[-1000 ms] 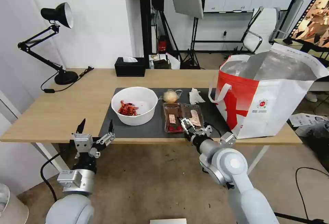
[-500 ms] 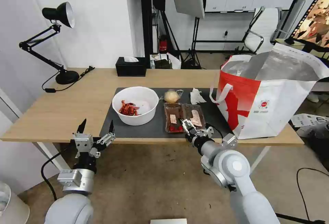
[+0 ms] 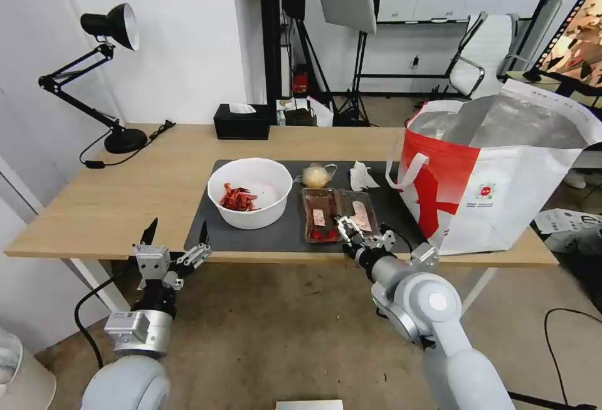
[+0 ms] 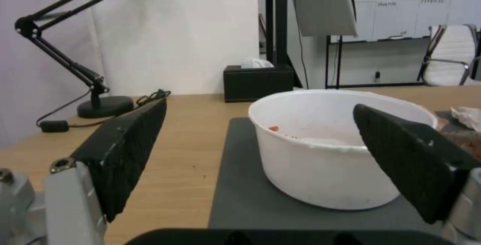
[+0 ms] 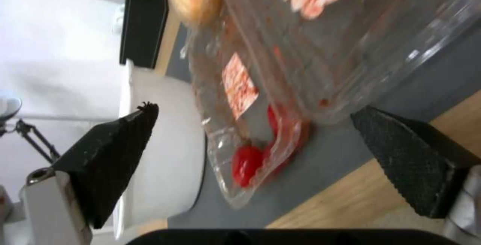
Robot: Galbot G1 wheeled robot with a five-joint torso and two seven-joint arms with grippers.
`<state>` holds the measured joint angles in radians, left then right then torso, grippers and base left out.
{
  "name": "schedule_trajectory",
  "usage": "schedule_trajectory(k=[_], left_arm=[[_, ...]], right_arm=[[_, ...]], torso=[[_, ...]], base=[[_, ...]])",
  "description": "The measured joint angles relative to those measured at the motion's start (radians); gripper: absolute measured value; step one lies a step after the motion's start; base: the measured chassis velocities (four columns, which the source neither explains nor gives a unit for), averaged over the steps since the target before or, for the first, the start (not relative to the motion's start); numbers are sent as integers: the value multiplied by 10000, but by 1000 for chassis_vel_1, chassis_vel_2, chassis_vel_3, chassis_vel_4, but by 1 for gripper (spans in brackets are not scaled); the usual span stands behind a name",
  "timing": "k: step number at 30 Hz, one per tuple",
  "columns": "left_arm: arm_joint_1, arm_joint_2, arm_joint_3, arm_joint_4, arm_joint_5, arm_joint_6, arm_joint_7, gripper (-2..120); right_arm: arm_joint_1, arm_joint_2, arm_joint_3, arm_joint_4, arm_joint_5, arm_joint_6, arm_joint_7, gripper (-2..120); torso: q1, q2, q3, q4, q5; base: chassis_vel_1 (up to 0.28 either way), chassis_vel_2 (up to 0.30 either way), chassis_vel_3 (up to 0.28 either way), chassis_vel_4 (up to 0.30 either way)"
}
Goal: Pick up the trash from the table and place it into the takeout bag.
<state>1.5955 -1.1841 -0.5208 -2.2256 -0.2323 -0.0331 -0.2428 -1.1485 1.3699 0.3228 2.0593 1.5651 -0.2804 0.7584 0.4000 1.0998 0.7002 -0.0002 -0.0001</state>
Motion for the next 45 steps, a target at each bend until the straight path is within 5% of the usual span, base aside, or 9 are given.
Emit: schedule_trajectory(k=[12, 25, 38, 45], left_arm=[[46, -67, 22, 0, 10, -97, -1, 100], [199, -245, 3, -20, 106, -208, 4, 100], [236, -312, -114, -53, 155, -224, 4, 100], [189, -226, -188, -100, 35, -229, 1, 100]], right_arm=[[-172, -213, 69, 244, -990, 346, -774, 100], [265, -974, -378, 234, -2309, 214, -3690, 100], [2515, -496, -1609, -1788, -305, -981, -1855, 100], [3110, -1117, -1619, -1540, -654, -420, -2644, 100]], torso=[[3, -2, 2, -4, 1], [2, 0, -1, 0, 0], [1, 1, -1, 3, 0], [0, 2, -1, 2, 1]], base=[[0, 0, 0, 0], [0, 0, 0, 0], [0, 0, 0, 0], [0, 0, 0, 0]])
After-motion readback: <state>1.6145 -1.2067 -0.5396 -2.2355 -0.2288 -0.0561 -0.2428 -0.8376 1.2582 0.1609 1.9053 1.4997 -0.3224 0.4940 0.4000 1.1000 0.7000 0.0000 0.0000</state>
